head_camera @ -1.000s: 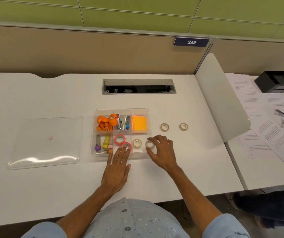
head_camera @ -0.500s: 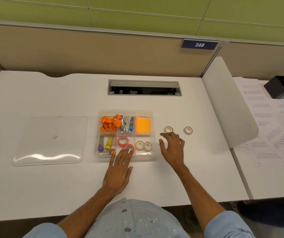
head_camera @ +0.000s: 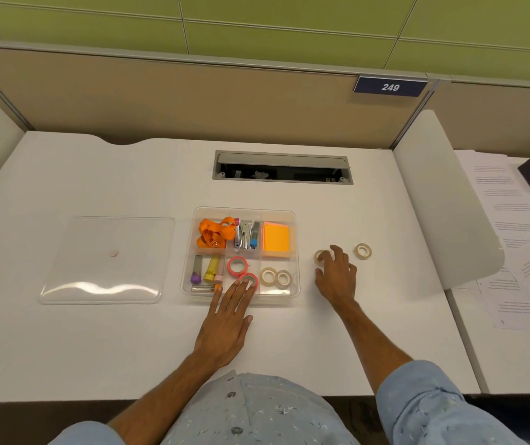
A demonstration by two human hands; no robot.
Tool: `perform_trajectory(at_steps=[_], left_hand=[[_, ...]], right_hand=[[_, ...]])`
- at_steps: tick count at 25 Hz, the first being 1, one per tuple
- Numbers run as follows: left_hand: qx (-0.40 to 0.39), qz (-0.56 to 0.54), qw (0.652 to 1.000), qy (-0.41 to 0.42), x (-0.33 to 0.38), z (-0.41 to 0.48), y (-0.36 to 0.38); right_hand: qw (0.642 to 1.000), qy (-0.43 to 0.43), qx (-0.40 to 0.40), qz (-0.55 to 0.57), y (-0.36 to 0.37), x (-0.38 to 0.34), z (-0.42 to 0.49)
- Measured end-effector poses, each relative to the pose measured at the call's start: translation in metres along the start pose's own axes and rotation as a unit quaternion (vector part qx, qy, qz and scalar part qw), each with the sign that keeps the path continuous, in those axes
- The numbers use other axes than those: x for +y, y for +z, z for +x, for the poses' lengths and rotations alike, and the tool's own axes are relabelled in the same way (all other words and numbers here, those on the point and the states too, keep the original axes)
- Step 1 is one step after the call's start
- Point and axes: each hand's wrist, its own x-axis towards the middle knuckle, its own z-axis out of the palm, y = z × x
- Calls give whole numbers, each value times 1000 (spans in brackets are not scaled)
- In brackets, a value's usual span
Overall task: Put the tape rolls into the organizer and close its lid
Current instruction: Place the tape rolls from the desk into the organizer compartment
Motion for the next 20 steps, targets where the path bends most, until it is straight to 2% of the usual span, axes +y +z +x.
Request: perform_trajectory(at_steps=[5,10,14,17,20], left_hand=[[5,2,1000,7,-2,-1,-1],[11,-13,1000,9,-1,-1,-1],[13,-10,1000,6,1,-1,-1],[20,-6,1000,7,2,-2,-1],[27,-11,1000,8,2,-2,-1]], right_hand=[[1000,6,-6,2,7,7,-8],[991,37,53,117,6,-1,-26],[984,-45,83,152,5,-13,-35],[982,-105,71,142,8,-28,-40],[986,-125,49,100,18,-40,-47]])
